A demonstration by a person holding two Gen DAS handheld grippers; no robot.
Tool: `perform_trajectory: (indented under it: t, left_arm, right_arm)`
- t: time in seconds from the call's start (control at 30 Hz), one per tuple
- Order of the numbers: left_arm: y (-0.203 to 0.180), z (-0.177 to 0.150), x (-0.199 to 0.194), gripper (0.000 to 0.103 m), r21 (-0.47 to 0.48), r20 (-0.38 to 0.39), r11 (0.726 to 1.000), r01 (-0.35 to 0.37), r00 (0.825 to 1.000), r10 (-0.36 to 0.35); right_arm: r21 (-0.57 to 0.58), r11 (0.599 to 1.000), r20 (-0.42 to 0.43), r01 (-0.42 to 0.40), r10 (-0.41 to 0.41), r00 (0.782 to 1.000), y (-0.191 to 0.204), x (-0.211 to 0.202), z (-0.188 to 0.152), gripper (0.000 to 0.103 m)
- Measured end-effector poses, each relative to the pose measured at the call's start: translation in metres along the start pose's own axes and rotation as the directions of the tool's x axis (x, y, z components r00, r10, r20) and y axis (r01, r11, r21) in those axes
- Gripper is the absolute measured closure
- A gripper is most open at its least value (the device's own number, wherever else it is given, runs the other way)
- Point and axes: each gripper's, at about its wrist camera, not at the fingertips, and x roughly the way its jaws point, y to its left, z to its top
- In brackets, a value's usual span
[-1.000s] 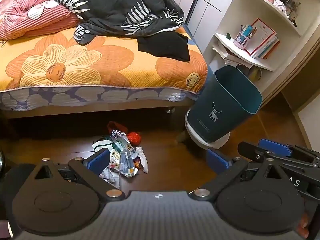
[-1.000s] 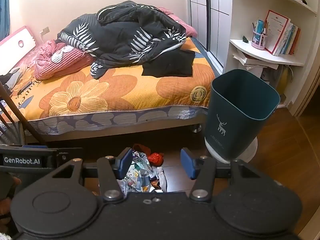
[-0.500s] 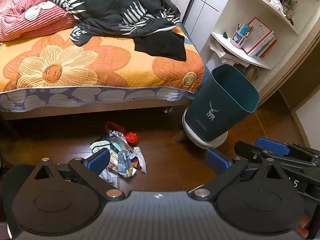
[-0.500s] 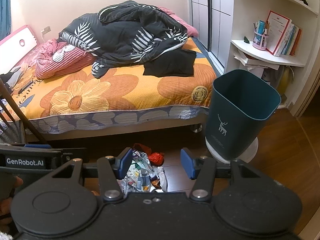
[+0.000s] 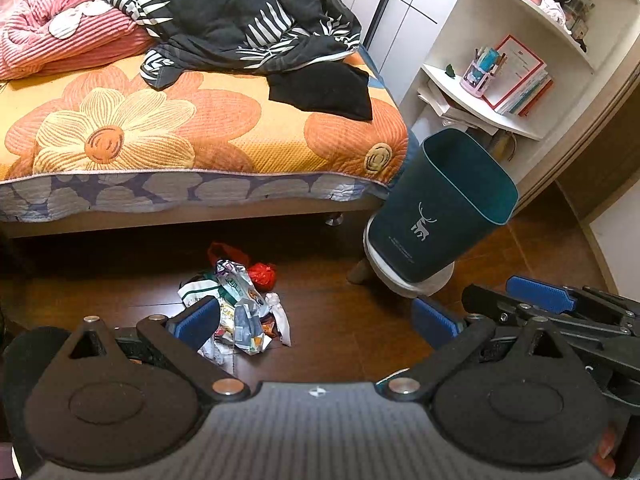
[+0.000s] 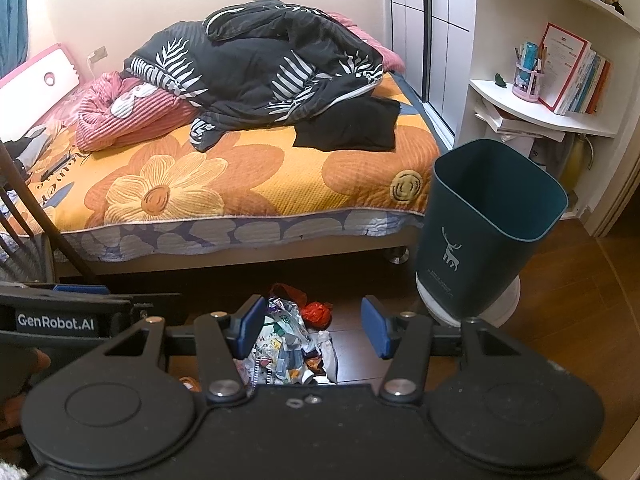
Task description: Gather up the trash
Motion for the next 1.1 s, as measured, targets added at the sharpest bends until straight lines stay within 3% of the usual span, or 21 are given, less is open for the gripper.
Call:
perform_trajectory:
  t: [1.1]
  left_arm:
    - [0.0085,-0.0022,-0.0037,0.0,-0.015,0.006,1.0,0.011,1.0,-0.011]
  right_arm:
    - [-0.02,1.0,-0.004,-0.002,0.002,1.0,0.0062,0.0009,-0.0001,0.05]
